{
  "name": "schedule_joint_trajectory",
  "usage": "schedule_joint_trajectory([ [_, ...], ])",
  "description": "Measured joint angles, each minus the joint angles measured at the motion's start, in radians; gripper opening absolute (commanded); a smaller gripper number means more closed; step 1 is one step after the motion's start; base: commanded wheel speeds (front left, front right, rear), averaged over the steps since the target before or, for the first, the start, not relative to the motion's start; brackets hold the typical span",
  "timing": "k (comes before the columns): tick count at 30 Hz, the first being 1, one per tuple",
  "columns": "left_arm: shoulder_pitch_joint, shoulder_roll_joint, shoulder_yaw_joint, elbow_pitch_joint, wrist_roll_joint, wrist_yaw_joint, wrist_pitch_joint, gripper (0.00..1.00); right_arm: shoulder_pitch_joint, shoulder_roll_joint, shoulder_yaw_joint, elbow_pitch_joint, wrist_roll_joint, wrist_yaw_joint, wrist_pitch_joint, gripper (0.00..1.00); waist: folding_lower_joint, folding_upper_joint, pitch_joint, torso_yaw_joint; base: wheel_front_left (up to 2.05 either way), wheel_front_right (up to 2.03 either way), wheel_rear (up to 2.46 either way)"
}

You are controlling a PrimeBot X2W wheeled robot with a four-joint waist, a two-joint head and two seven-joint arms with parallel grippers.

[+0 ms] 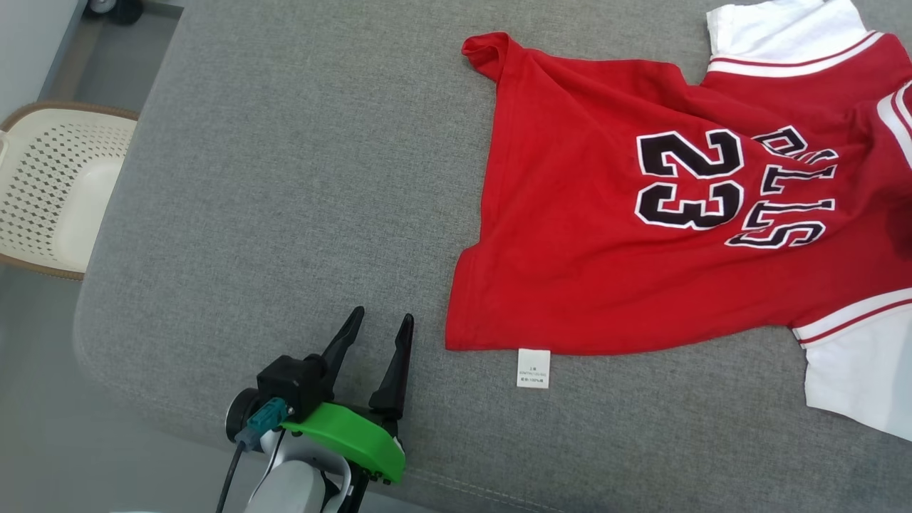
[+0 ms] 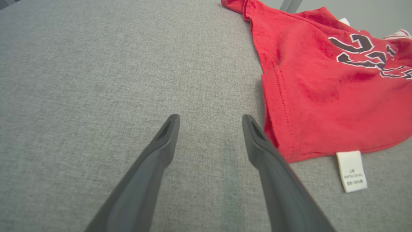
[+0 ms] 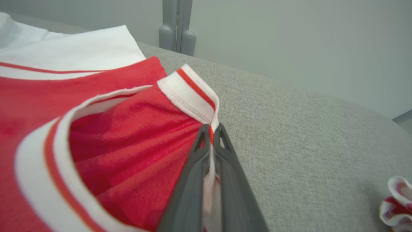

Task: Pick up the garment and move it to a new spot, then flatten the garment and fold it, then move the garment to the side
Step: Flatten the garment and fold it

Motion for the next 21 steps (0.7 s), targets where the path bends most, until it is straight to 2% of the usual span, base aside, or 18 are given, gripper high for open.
schedule_joint_trajectory([
  [1, 0.000, 0.000, -0.003, 0.000, 0.000, 0.000, 0.000, 1.00, -0.002, 0.002, -0.018, 0.000, -0.015, 0.000, 0.000, 0.00, 0.0000, 0.0000, 0.001, 0.005, 0.00, 0.00, 0.00],
  [2, 0.000, 0.000, -0.004, 0.001, 0.000, 0.000, 0.000, 1.00, -0.003, 0.006, -0.041, 0.000, -0.031, 0.000, 0.000, 0.05, 0.0000, 0.0000, 0.001, 0.009, 0.00, 0.00, 0.00],
  [4, 0.000, 0.000, -0.005, 0.004, 0.000, 0.000, 0.000, 1.00, -0.001, 0.015, -0.089, -0.001, -0.064, 0.000, -0.002, 1.00, 0.0000, 0.0000, -0.004, 0.014, 0.00, 0.00, 0.00],
  [9, 0.008, 0.000, 0.003, 0.007, -0.001, 0.001, 0.000, 1.00, 0.034, 0.058, -0.181, -0.025, -0.119, 0.000, -0.043, 1.00, 0.0000, 0.0000, -0.035, 0.011, 0.00, 0.00, 0.00],
  [12, 0.025, -0.001, 0.022, 0.014, 0.000, 0.003, 0.000, 1.00, 0.084, 0.105, -0.215, -0.054, -0.120, 0.000, -0.066, 1.00, 0.0000, 0.0000, -0.065, 0.000, 0.00, 0.00, 0.00],
  [17, 0.063, 0.000, 0.066, 0.026, 0.013, 0.010, 0.000, 1.00, 0.189, 0.217, -0.198, -0.175, -0.100, 0.000, -0.075, 1.00, 0.0000, 0.0000, -0.126, -0.039, 0.00, 0.00, 0.00],
  [21, 0.088, 0.000, 0.102, 0.032, 0.031, 0.010, 0.000, 1.00, 0.308, 0.267, -0.168, -0.297, -0.042, 0.000, -0.076, 1.00, 0.0000, 0.0000, -0.175, -0.083, 0.00, 0.00, 0.00],
])
